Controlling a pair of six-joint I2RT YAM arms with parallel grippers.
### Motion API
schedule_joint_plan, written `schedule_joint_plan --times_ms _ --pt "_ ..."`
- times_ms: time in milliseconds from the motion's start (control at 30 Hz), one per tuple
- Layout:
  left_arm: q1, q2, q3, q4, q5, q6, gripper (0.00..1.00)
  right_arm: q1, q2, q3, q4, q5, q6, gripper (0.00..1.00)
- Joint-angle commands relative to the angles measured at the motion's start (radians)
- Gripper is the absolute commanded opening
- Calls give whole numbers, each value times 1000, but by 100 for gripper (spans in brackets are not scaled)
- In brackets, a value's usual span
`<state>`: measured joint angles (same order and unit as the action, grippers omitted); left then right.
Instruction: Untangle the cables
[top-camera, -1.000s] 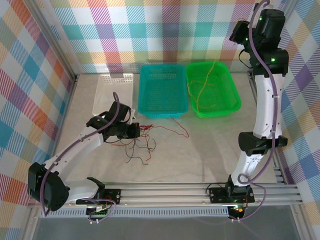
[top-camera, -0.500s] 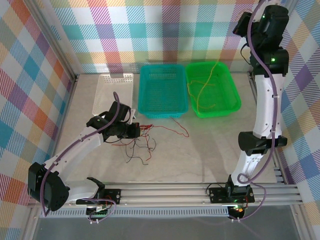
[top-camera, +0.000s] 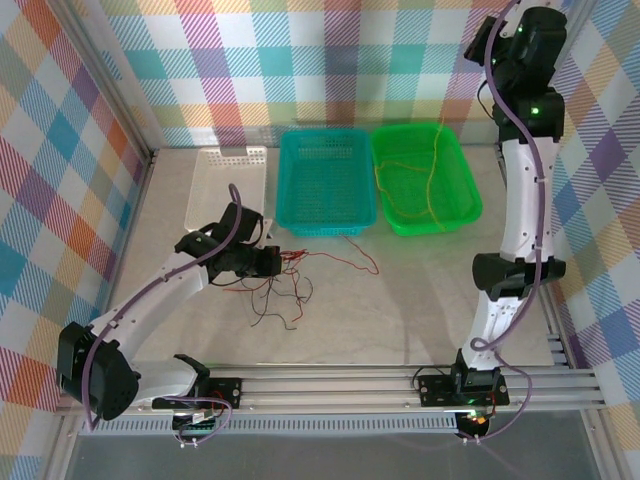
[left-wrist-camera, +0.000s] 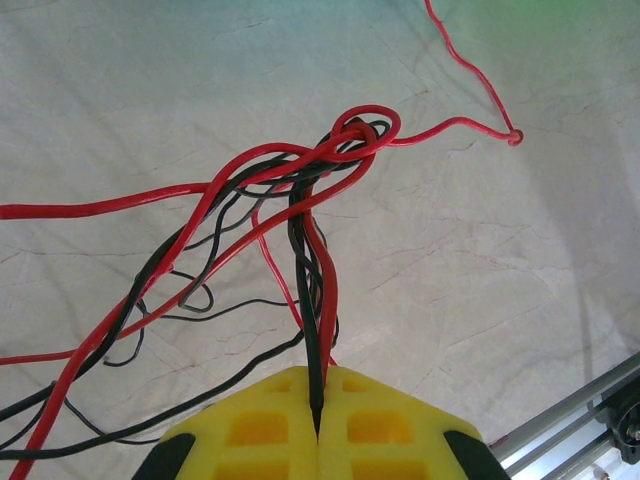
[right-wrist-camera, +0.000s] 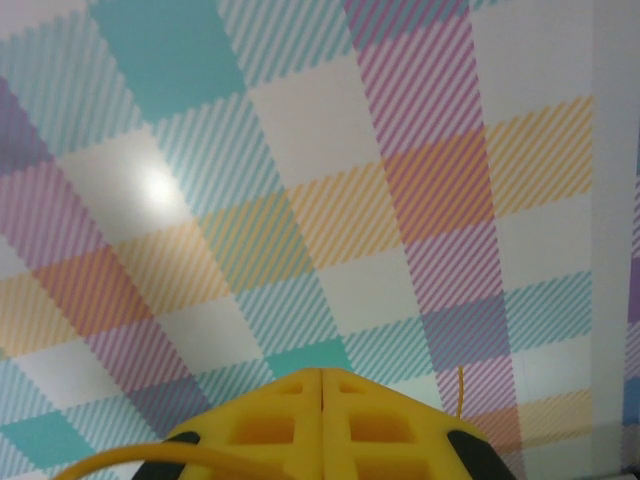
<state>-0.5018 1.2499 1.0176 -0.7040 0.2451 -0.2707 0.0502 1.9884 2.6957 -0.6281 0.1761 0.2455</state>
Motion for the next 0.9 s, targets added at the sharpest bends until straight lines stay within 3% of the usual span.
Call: schedule_joint_plan --times_ms 0,267,733,867 --pt "-11 19 -4 6 0 19 0 -9 24 43 56 6 -16 0" --pt "-10 31 1 3 -10 24 0 -3 116 30 7 26 -18 0" --pt "-11 48 6 -2 -12 26 0 23 276 -161 -58 107 25 0" --pt "-11 53 6 -4 -13 28 0 30 368 -127 -124 128 30 0"
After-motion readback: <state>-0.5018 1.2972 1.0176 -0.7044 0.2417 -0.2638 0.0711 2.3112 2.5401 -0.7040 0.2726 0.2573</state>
